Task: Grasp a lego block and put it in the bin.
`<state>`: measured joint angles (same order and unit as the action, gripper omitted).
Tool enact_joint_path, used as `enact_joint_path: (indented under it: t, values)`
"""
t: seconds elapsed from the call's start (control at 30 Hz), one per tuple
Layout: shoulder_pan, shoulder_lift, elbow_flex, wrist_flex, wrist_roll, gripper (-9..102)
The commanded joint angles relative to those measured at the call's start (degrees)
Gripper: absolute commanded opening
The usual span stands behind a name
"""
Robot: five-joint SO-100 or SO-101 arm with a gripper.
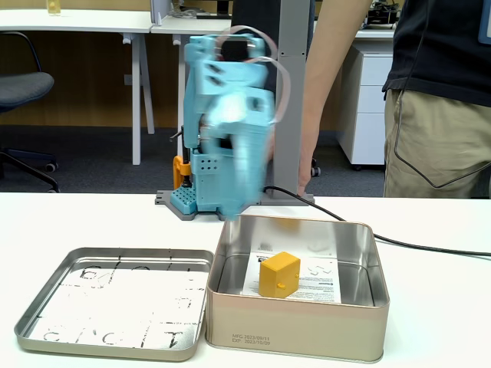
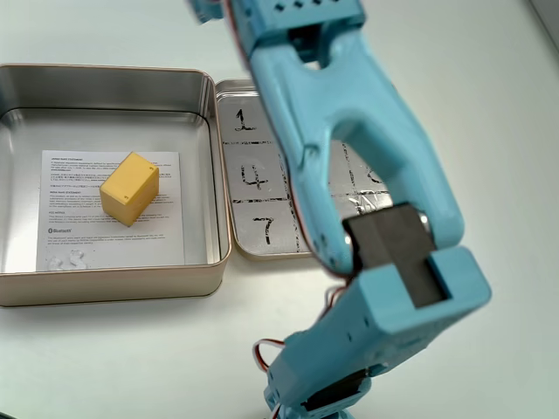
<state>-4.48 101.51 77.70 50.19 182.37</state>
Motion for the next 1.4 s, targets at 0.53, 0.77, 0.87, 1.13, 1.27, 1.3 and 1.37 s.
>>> enact_joint_path:
  t: [0.53,0.77,0.87,1.13,1.27,1.3,1.37]
  values:
    - [0.62,-28.48,-15.64,-9.49,-1.49,0]
    - [3.34,-21.53,-10.55,3.87,-0.7,0]
    - [4.39,-13.54,0.26,4.22,-1.23,0]
    - [4.48,0.09,19.16,2.99,-1.05,0]
    - [3.87,1.14,19.95,2.9,-0.88,0]
    - [3.87,1.23,19.95,2.9,-0.88,0]
    - [3.78,1.32,19.95,2.9,-0.88,0]
